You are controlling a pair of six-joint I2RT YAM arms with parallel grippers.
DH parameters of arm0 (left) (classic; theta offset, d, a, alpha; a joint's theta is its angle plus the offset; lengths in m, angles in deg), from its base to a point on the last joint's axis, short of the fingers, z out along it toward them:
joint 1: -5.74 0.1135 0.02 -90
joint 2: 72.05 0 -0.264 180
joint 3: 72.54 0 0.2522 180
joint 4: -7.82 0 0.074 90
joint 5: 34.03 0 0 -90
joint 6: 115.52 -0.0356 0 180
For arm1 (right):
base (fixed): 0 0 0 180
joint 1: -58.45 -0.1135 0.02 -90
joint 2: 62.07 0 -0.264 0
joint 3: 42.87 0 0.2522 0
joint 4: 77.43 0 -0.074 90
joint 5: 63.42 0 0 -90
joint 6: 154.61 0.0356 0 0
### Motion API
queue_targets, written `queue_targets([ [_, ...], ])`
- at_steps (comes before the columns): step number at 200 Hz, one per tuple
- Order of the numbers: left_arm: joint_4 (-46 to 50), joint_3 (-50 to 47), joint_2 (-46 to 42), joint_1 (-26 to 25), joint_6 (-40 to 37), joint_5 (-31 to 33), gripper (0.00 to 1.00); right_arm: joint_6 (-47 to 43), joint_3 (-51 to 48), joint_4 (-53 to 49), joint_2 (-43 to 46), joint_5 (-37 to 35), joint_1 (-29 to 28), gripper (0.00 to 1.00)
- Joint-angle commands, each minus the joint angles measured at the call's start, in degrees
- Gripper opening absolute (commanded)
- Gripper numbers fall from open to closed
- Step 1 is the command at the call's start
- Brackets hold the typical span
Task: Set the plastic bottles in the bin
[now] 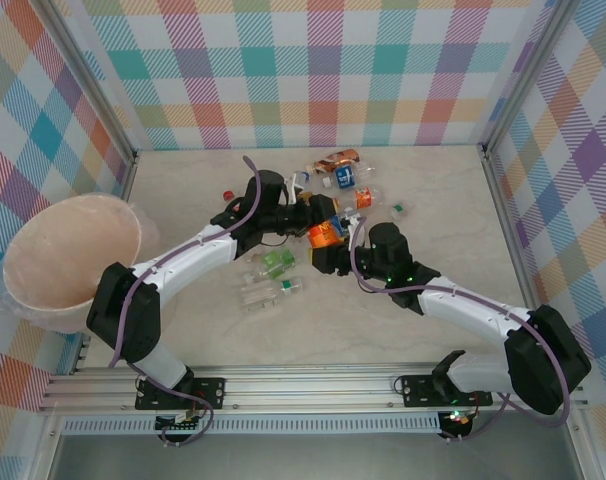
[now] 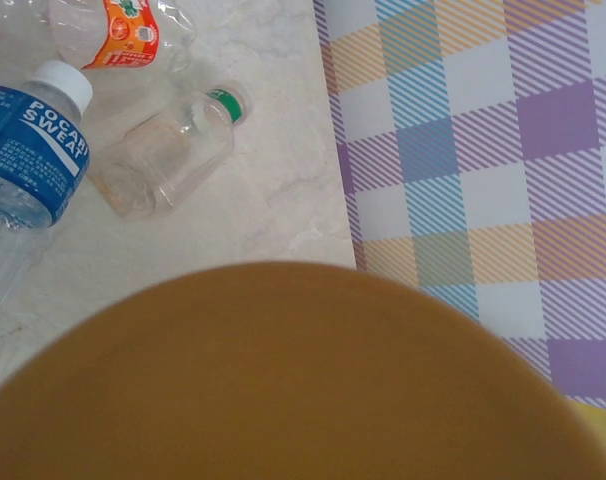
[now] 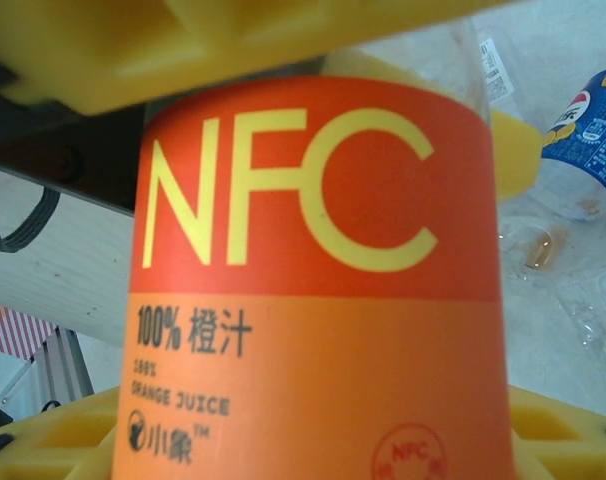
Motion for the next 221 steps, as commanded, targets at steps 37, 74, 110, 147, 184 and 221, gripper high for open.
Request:
queue_targets([
  [37, -4.51, 1.91, 0.37, -0.29, 0.7, -2.44, 0.53, -0.9, 2.74, -0.34, -0.16, 0.09, 0.11, 0.52],
  [74, -5.38, 0.91, -0.49, -0.25, 0.24, -2.21, 0.47, -0.27, 3.12, -1.0, -0.02, -0.09, 0.11, 0.65],
  [110, -2.91, 1.39, -1.45, 0.3, -0.85, -0.56, 0.47, -3.69, 3.33, -3.27, 1.61, 1.46, 0.11, 0.89],
  [147, 1.42, 1.87, -3.5, 1.7, -2.53, 3.35, 0.46, -9.31, 2.56, -6.74, 5.49, 1.98, 0.11, 1.0],
  [184, 6.14, 1.0, -8.19, 2.79, -4.72, 11.92, 0.46, -13.28, 1.03, -8.98, 10.42, -1.65, 0.11, 1.0],
  [221, 13.37, 1.67, -12.56, 3.08, -8.44, 20.48, 0.46, -12.43, -3.46, -6.37, 14.63, -14.98, 0.11, 1.0],
])
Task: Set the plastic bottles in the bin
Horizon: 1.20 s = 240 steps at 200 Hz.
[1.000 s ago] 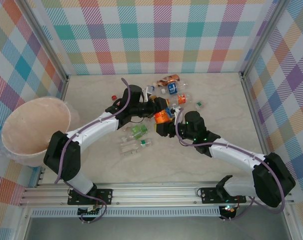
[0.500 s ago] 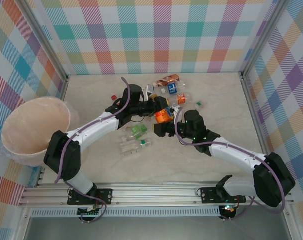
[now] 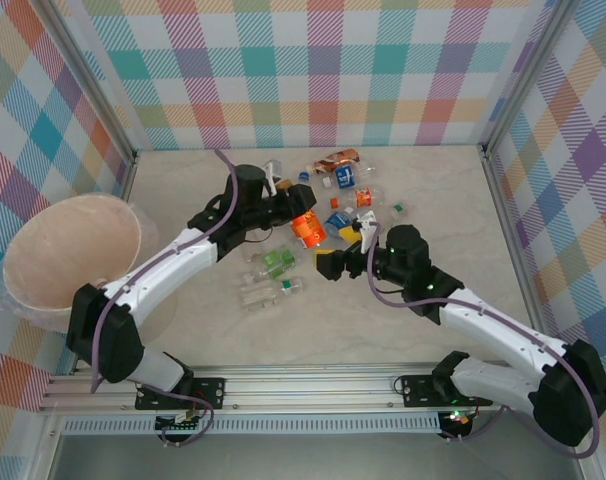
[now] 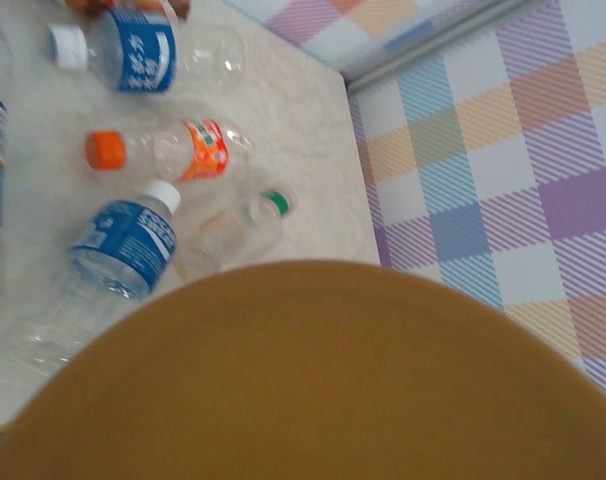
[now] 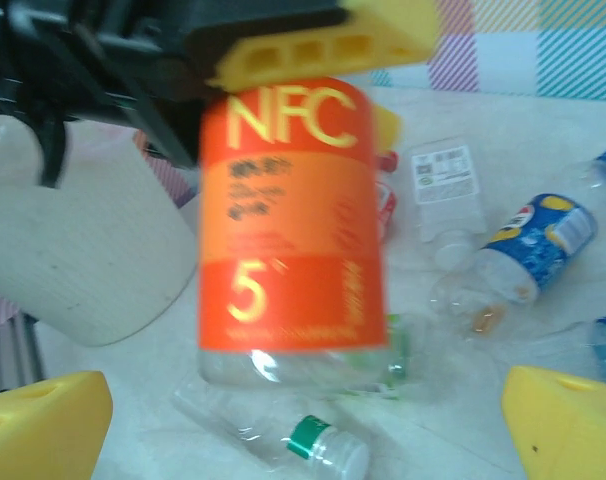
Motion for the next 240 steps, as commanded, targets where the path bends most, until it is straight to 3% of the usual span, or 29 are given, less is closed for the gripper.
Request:
queue_targets([
  [1, 6.45, 1.6, -3.87, 0.61, -4.3, 8.13, 0.46, -1.03, -3.21, 1.11, 2.36, -10.58, 0.02, 1.0],
  [31, 12.09, 1.96, -8.1, 1.45, -7.42, 15.0, 0.44, 0.67, -5.14, 0.38, 4.28, -19.28, 0.02, 1.0],
  [70, 20.57, 6.31, -13.02, 2.01, -12.48, 25.09, 0.43, 2.82, -5.68, -1.39, 4.34, -25.32, -0.02, 1.0],
  [147, 27.31, 14.12, -21.63, 2.02, -25.9, 42.04, 0.43, 4.86, -5.07, -1.65, 1.21, -27.04, 0.07, 1.0],
  [240, 24.2, 20.77, -27.2, 2.1, -42.71, 58.03, 0.43, 6.44, -3.9, -2.18, -2.01, -28.09, 0.02, 1.0],
])
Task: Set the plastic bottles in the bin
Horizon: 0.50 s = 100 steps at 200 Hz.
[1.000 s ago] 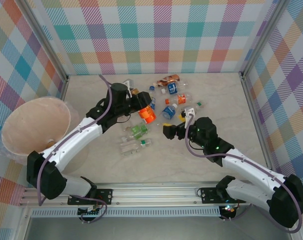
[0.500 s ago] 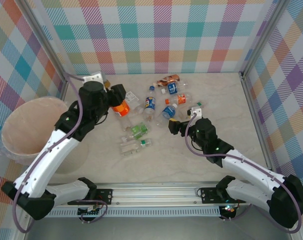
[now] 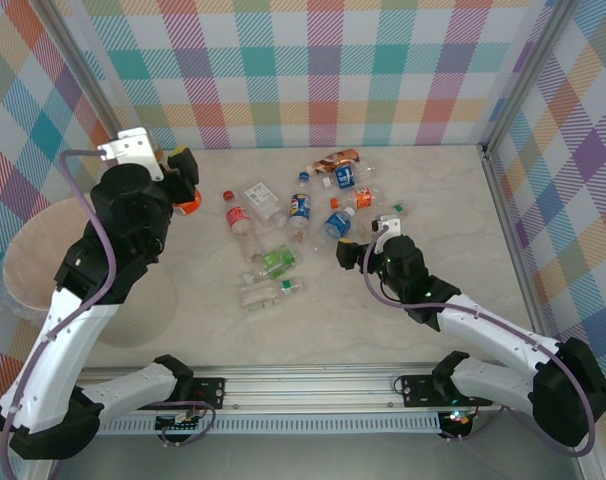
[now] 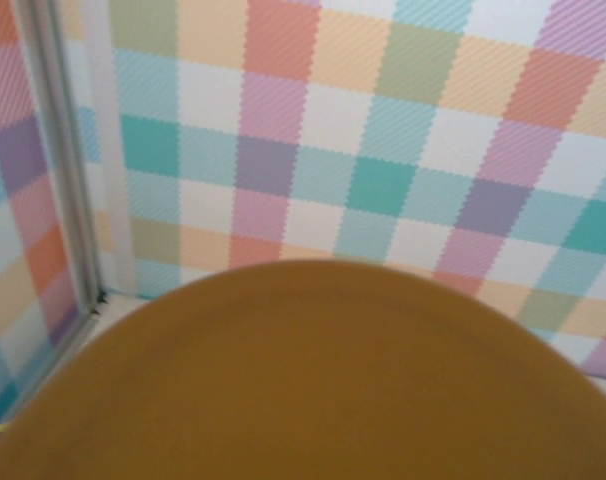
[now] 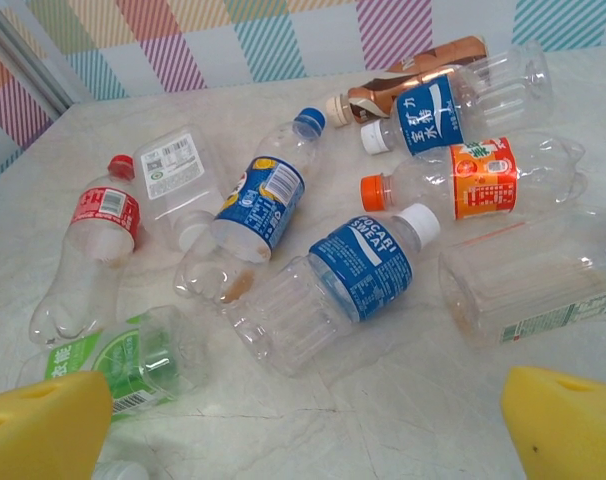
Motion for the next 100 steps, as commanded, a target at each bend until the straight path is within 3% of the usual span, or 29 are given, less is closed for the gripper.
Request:
queue_targets([
  [1, -2.13, 1.8, -2.36, 0.59, -6.39, 6.26, 0.43, 1.11, 1.34, -0.37, -0.85, -0.86, 0.02, 1.0],
  [61, -5.4, -0.03, -4.18, 2.98, -17.1, 22.67, 0.43, 1.81, 2.59, 0.54, -4.08, -0.28, 0.04, 1.0],
  [81, -5.28, -1.2, -4.72, 6.66, -18.81, 27.01, 0.43, 1.78, 2.71, 1.87, -4.71, -0.48, 0.04, 1.0],
  [100, -2.27, -2.55, -5.09, 13.23, -17.1, 26.4, 0.44, 1.13, 2.86, 2.87, -5.03, -0.82, 0.04, 1.0],
])
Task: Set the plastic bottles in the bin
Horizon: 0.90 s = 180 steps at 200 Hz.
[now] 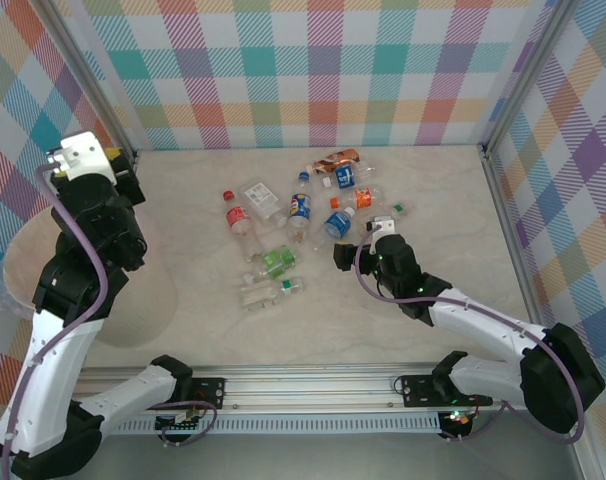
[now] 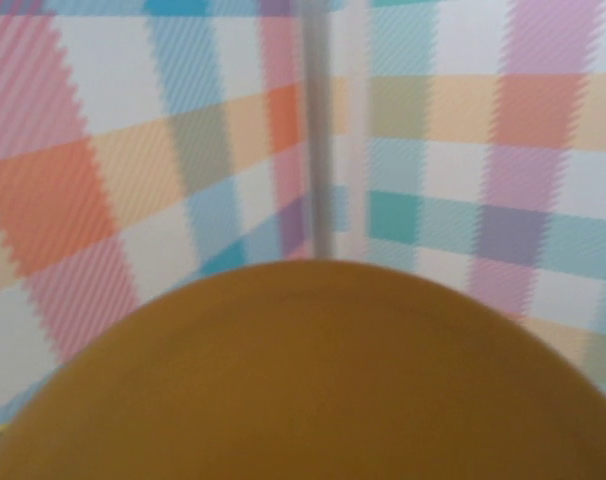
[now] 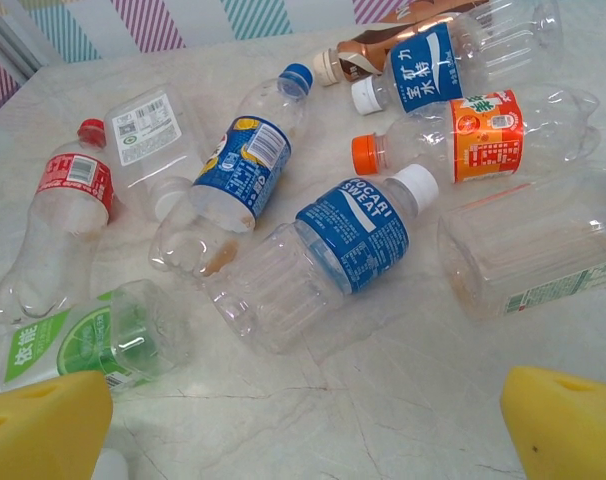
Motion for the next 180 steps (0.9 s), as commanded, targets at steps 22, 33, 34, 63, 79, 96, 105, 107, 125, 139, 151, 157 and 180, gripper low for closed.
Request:
queue_targets([
  [22, 6.21, -2.11, -0.65, 14.11, 2.02, 3.79, 0.44, -0.33, 2.7, 3.15, -0.73, -0.67, 0.11, 1.0],
  [33, 7.43, -3.02, -0.47, 16.91, 2.76, 3.3, 0.44, -0.6, 3.03, 2.99, -0.86, -0.48, 0.16, 1.0],
  [34, 7.55, -3.08, -0.4, 17.27, 2.86, 3.24, 0.44, -0.66, 3.08, 2.95, -0.85, -0.44, 0.15, 1.0],
  [63, 14.06, -5.06, 2.1, 25.2, 7.96, -0.21, 0.44, -0.71, 3.26, 2.64, -0.45, -0.13, 0.15, 1.0],
  [79, 18.74, -5.16, 4.39, 29.16, 11.05, -1.81, 0.45, -0.9, 3.17, 2.45, -0.03, -0.35, 0.15, 1.0],
  [96, 24.17, -3.81, 7.58, 32.49, 13.96, -3.75, 0.46, -1.36, 3.21, 1.99, 0.37, -0.36, 0.21, 1.0],
  [105, 25.56, -3.51, 9.26, 33.75, 14.6, -3.88, 0.46, -1.87, 3.52, 1.69, 0.56, -0.29, 0.24, 1.0],
  [107, 25.69, -3.53, 9.51, 33.95, 14.63, -3.88, 0.46, -2.04, 3.55, 1.63, 0.61, -0.26, 0.24, 1.0],
  [125, 27.31, -4.49, 11.72, 36.54, 15.25, -3.93, 0.46, -3.6, 4.53, 0.28, 0.83, 0.13, 0.32, 1.0],
  [139, 28.24, -5.76, 12.66, 38.87, 15.53, -3.74, 0.46, -4.7, 5.3, -1.15, 1.28, 0.14, 0.32, 1.0],
  [151, 28.08, -7.24, 12.59, 41.45, 15.54, -3.09, 0.46, -5.07, 5.33, -1.41, 1.83, -0.19, 0.33, 1.0],
  [157, 27.7, -7.99, 12.29, 43.0, 15.48, -3.0, 0.46, -5.15, 5.17, -1.42, 2.09, -0.39, 0.33, 1.0],
  [180, 27.25, -9.24, 12.05, 48.18, 16.78, -3.22, 0.48, -5.28, 5.0, -1.66, 2.68, -0.41, 0.33, 1.0],
])
